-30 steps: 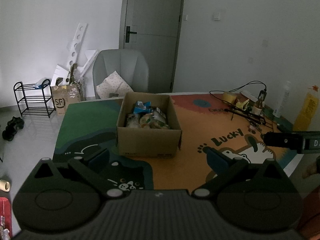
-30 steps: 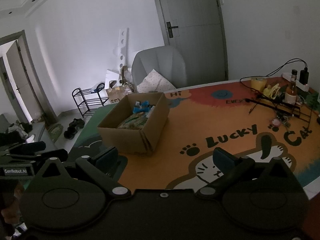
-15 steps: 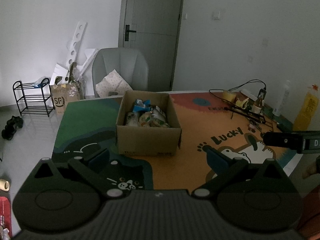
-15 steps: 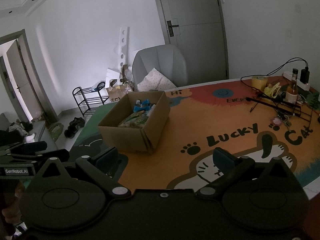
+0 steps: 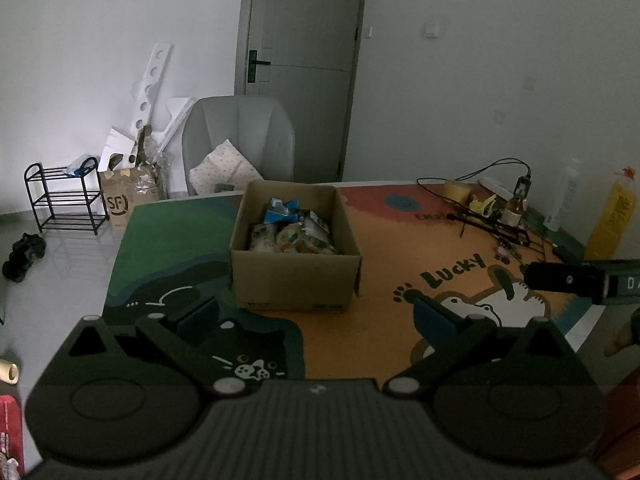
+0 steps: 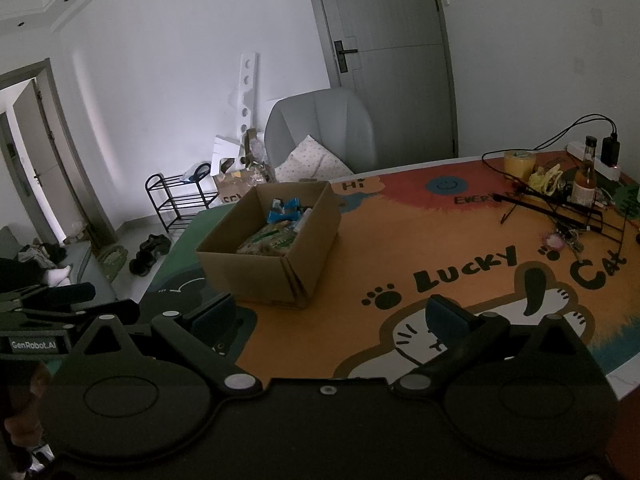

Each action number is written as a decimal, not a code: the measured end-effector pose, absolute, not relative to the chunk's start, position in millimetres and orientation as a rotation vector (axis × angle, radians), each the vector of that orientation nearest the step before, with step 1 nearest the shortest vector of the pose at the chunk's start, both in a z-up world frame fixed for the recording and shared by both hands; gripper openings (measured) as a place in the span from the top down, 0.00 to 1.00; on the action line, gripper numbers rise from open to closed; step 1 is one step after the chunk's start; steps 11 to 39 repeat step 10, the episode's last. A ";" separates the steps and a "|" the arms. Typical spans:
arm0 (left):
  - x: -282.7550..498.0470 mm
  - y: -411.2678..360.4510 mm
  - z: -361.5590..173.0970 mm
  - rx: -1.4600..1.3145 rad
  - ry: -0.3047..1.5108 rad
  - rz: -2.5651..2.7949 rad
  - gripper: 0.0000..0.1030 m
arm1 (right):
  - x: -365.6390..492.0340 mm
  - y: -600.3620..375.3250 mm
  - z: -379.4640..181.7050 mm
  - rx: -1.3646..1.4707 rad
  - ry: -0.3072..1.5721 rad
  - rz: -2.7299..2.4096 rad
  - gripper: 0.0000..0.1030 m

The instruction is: Organize snacks

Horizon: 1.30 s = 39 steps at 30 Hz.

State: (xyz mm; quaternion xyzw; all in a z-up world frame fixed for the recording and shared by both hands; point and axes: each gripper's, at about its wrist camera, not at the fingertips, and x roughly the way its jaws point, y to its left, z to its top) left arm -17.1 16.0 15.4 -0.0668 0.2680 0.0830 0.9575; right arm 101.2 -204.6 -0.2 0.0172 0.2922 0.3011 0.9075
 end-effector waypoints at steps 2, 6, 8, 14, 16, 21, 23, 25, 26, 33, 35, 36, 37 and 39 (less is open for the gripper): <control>-17.5 16.0 14.7 -0.137 0.542 0.166 0.00 | 101.4 -204.6 -0.1 0.036 0.603 0.622 0.00; -17.6 16.4 13.8 -0.137 0.542 0.165 0.00 | 101.6 -204.7 -0.2 0.036 0.605 0.621 0.00; -17.6 16.3 13.5 -0.137 0.542 0.164 0.00 | 100.6 -204.4 -0.9 0.036 0.606 0.622 0.00; -17.5 16.2 13.8 -0.135 0.543 0.164 0.00 | 99.9 -203.7 -1.6 0.036 0.607 0.622 0.00; -17.5 16.2 13.8 -0.135 0.543 0.164 0.00 | 99.9 -203.7 -1.6 0.036 0.607 0.622 0.00; -17.5 16.2 13.8 -0.135 0.543 0.164 0.00 | 99.9 -203.7 -1.6 0.036 0.607 0.622 0.00; -17.5 16.2 13.8 -0.135 0.543 0.164 0.00 | 99.9 -203.7 -1.6 0.036 0.607 0.622 0.00; -17.5 16.2 13.8 -0.135 0.543 0.164 0.00 | 99.9 -203.7 -1.6 0.036 0.607 0.622 0.00; -17.5 16.2 13.8 -0.135 0.543 0.164 0.00 | 99.9 -203.7 -1.6 0.036 0.607 0.622 0.00; -17.5 16.2 13.8 -0.135 0.543 0.164 0.00 | 99.9 -203.7 -1.6 0.036 0.607 0.622 0.00; -17.5 16.2 13.8 -0.135 0.543 0.164 0.00 | 99.9 -203.7 -1.6 0.036 0.607 0.622 0.00; -17.5 16.2 13.8 -0.135 0.543 0.164 0.00 | 99.9 -203.7 -1.6 0.036 0.607 0.622 0.00; -17.5 16.2 13.8 -0.135 0.543 0.164 0.00 | 99.9 -203.7 -1.6 0.036 0.607 0.622 0.00; -17.5 16.2 13.8 -0.135 0.543 0.164 0.00 | 99.9 -203.7 -1.6 0.036 0.607 0.622 0.00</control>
